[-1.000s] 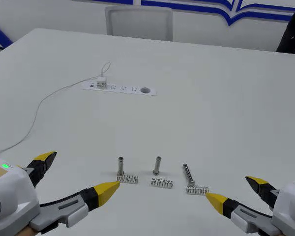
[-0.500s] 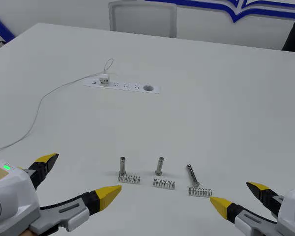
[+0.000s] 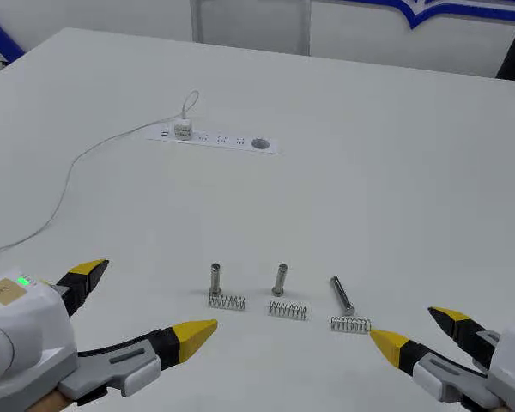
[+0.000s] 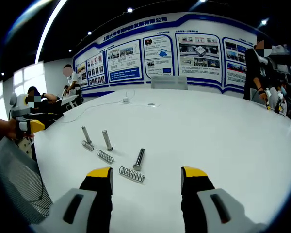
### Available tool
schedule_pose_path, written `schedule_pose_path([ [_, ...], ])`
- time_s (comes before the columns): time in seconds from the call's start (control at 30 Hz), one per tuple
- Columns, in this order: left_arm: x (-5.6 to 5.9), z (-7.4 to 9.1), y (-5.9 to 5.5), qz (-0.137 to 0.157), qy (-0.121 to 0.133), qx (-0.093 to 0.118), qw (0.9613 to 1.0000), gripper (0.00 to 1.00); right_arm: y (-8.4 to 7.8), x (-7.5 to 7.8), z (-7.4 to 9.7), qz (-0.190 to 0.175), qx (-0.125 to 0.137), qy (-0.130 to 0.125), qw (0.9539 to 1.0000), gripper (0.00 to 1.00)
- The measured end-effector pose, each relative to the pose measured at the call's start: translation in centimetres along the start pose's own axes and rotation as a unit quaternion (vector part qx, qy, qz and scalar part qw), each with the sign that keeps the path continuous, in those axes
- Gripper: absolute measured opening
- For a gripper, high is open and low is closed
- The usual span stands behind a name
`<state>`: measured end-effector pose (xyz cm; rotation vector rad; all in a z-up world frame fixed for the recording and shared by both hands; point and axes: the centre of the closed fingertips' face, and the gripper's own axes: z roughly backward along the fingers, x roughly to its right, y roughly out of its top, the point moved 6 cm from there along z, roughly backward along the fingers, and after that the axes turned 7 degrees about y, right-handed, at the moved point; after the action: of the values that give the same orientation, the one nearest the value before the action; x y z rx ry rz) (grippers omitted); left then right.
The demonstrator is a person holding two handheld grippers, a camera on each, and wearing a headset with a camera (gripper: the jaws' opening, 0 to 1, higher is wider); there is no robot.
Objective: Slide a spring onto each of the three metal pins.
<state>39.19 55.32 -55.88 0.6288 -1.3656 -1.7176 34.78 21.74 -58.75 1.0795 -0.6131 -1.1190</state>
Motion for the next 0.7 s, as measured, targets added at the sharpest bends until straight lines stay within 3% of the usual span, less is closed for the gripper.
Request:
schedule_pose_path([
  [0.17,0.0,0.0,-0.1,-0.001,-0.001,-0.005,1.0000,1.00,0.0,0.4,0.2,-0.018,0.004,-0.009,0.9998,0.57],
  [0.33,-0.2,0.0,-0.2,0.000,0.002,-0.007,1.0000,1.00,0.4,1.0,-0.2,-0.059,0.022,-0.015,0.9979,0.54],
  [0.47,-0.3,-0.2,-0.4,0.001,0.001,-0.013,0.9999,1.00,0.9,1.5,-1.6,-0.042,0.002,-0.010,0.9991,0.52],
  [0.6,-0.3,-0.2,-0.5,-0.001,0.000,-0.015,0.9999,1.00,2.9,1.8,-3.1,-0.027,0.011,0.006,0.9996,0.53],
  [0.7,-0.3,-0.2,-0.6,0.001,0.001,-0.016,0.9999,1.00,3.8,1.9,-4.3,-0.016,-0.002,0.015,0.9998,0.53],
])
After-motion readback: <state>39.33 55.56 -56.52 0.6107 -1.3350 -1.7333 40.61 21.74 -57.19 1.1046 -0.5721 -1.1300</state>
